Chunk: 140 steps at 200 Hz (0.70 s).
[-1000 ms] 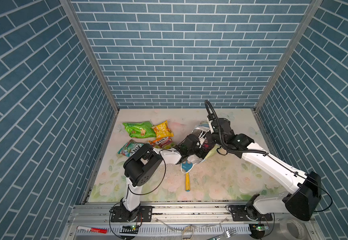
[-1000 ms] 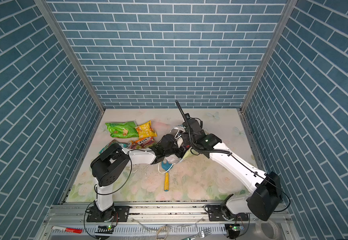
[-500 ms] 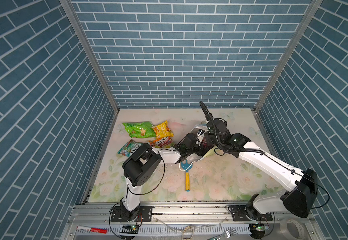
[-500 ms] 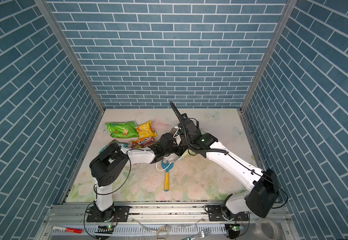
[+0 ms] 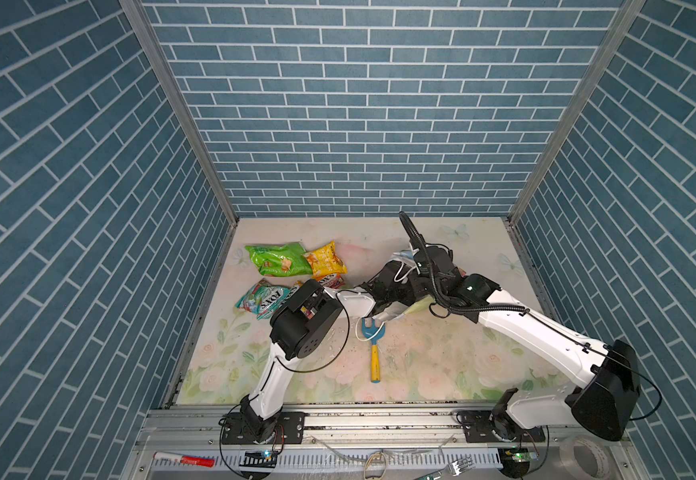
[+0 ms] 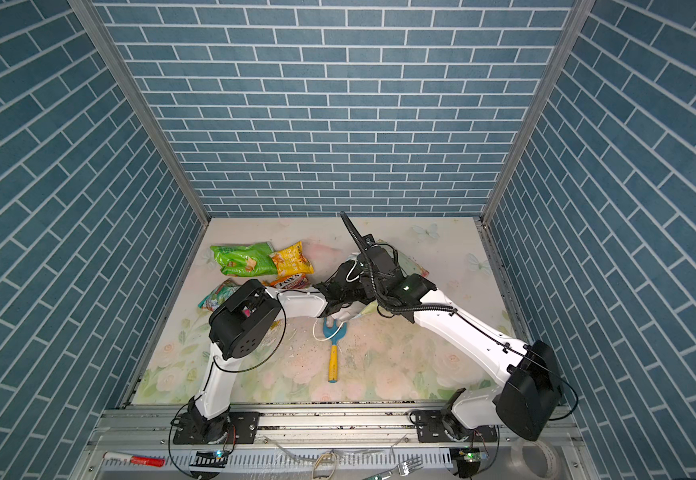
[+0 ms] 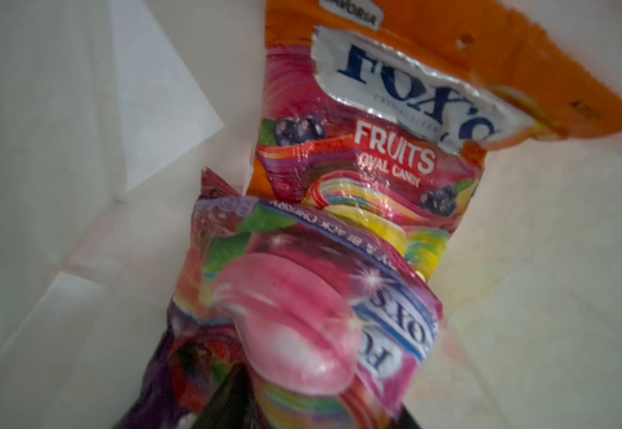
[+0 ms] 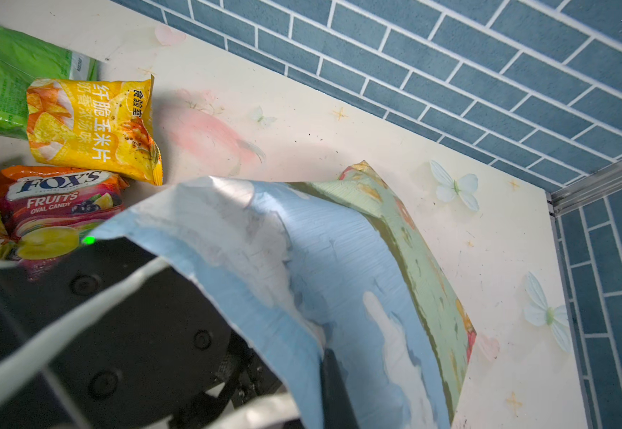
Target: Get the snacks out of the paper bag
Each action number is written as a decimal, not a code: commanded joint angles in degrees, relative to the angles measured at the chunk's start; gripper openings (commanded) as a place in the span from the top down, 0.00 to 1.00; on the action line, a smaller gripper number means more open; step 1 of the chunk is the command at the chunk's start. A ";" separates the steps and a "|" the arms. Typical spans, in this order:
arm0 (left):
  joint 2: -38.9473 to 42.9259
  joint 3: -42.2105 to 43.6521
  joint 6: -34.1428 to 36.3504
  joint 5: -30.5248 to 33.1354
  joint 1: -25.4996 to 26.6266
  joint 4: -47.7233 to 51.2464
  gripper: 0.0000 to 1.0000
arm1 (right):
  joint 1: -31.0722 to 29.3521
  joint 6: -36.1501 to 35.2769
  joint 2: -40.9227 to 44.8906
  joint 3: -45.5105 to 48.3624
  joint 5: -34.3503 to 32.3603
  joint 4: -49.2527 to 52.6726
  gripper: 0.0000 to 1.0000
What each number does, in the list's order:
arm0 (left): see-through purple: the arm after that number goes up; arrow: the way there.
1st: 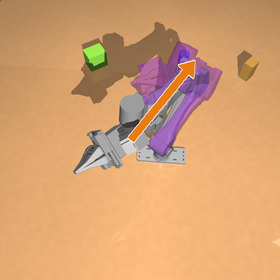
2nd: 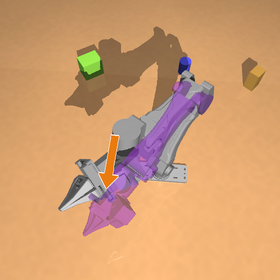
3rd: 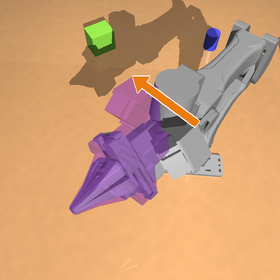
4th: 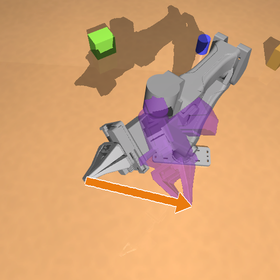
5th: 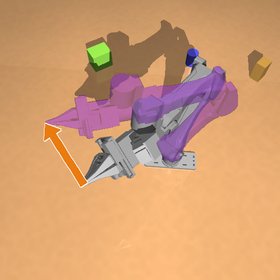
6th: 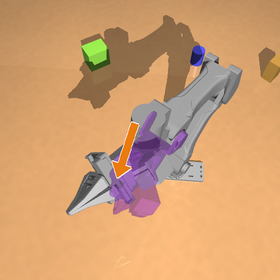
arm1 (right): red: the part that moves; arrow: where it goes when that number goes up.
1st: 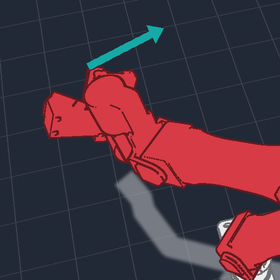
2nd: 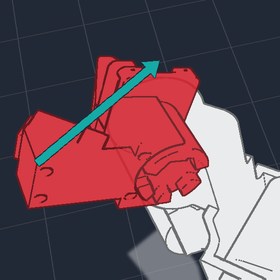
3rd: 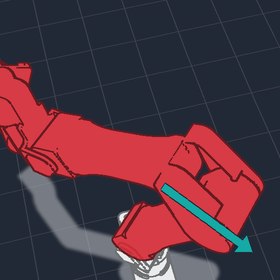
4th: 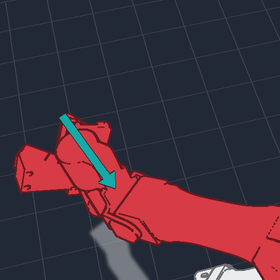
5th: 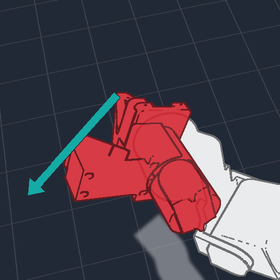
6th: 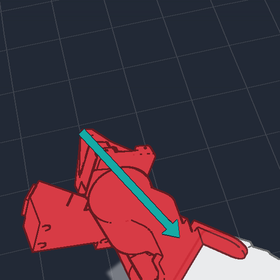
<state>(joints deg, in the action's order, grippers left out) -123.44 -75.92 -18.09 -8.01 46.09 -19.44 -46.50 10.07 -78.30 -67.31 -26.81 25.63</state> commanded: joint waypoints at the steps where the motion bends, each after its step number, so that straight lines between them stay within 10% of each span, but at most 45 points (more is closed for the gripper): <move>1: 0.33 -0.18 0.89 2.62 -0.29 3.39 0.67 | -0.34 0.85 1.75 0.93 -2.74 -0.58 1.00; 32: 2.42 2.01 0.77 3.04 -0.30 1.97 0.84 | -0.34 2.12 1.84 1.22 -4.62 -0.10 1.00; 140: 10.40 9.94 1.10 3.88 -0.30 -3.36 0.88 | -0.61 6.08 -0.09 -0.46 -9.29 2.36 1.00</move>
<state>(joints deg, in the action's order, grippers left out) -115.35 -67.53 -17.56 -5.15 46.09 -20.18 -46.98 12.69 -78.17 -66.67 -32.80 25.43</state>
